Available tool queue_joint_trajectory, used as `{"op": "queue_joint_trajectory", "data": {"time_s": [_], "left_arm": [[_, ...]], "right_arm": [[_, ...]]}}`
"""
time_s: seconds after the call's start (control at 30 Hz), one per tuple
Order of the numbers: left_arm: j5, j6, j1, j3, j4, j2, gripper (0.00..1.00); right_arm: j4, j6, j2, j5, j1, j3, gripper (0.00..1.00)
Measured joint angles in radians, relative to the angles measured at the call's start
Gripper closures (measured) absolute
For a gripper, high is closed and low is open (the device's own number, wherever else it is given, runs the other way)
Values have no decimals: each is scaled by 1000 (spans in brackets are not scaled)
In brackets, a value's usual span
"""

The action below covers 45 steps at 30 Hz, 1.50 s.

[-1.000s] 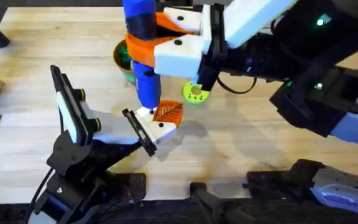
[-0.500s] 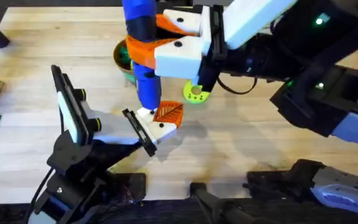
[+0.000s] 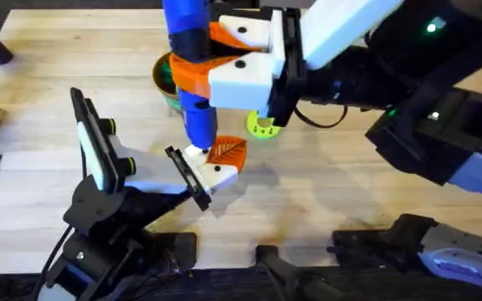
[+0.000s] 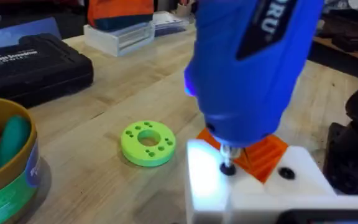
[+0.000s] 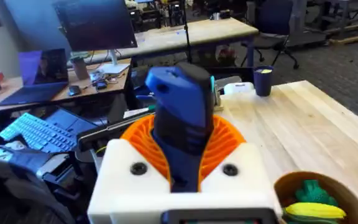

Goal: Pick up the gripper from the table and insert it into the empty holder that is missing its gripper. Then pick up a screw, insert it into the mounting hole, and use the screwdriver to tighten it. Finally, clean up the table by picking up the vegetable and placing it into the bucket.

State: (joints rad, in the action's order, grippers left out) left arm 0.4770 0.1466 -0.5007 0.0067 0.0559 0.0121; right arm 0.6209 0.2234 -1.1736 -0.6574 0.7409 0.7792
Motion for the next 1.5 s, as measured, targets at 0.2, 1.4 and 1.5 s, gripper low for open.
{"op": "queue_joint_trajectory", "data": {"time_s": [0.2, 1.4, 1.5], "left_arm": [[1, -1, 0, 0, 0, 0, 988], [-1, -12, 0, 0, -3, 0, 988], [-1, -12, 0, 0, -3, 0, 988]], "right_arm": [[-3, 0, 0, 4, -1, 0, 838], [-341, -594, -11, 397, -257, -6, 847], [-486, -798, -14, 526, -289, -6, 848]]}}
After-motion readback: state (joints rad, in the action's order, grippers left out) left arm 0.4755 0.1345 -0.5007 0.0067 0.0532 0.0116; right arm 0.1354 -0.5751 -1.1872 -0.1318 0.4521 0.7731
